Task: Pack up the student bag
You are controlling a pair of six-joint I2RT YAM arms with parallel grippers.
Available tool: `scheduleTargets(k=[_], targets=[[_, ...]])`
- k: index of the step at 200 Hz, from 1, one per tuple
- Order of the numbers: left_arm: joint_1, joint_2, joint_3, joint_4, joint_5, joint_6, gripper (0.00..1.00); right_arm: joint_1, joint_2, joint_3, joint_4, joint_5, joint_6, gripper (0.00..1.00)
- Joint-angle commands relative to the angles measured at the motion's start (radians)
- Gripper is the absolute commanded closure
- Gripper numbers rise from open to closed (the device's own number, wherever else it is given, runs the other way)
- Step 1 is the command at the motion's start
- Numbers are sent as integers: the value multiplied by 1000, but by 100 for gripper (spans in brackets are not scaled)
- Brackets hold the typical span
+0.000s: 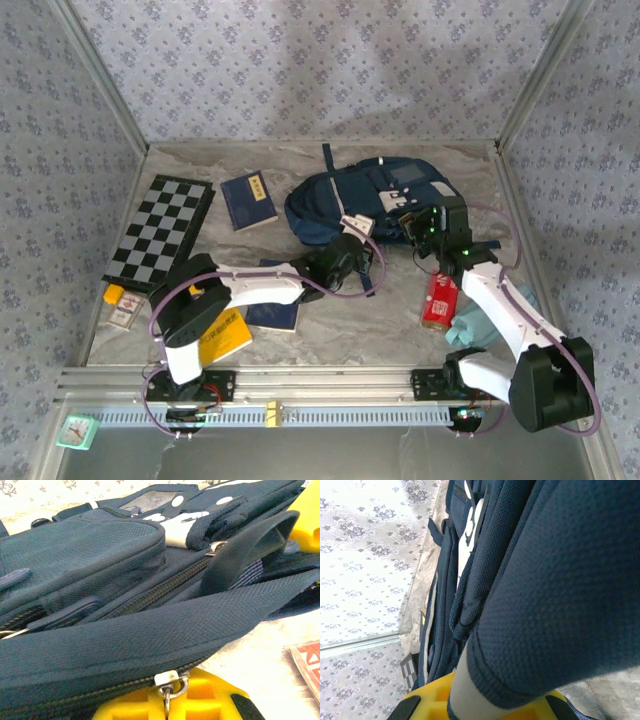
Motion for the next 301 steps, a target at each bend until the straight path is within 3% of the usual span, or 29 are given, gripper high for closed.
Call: scheduleTargets(k=[1, 17, 44, 122, 153, 175, 201, 228, 271, 301], targets=[[31, -103, -37, -50, -4, -9, 100, -63, 19, 63, 32, -63, -48, 100], [46, -143, -73, -95, 33, -4, 100, -96, 43, 98, -9, -92, -88, 100], [65, -194, -117, -180, -15, -11, 100, -170, 97, 127, -28, -163, -128, 100], [88, -172, -73, -172, 329, -19, 100, -292, 315, 296, -111, -296, -307, 100], [90, -118, 10, -192, 319, -59, 100, -317, 420, 426, -248, -393, -402, 84], [90, -86, 39, -182, 322, -63, 100, -320, 357, 388, -278, -408, -431, 56], [88, -59, 85, -226, 317, -67, 100, -349, 267, 350, -396, -417, -491, 35], [86, -45, 95, -233, 325, -60, 100, -322, 160, 201, -324, -515, -375, 29], [73, -21, 114, -225, 334, -48, 100, -157, 117, 33, -94, -438, -108, 27], [57, -16, 124, -227, 331, -32, 100, -88, 189, 6, 28, -361, -45, 32]])
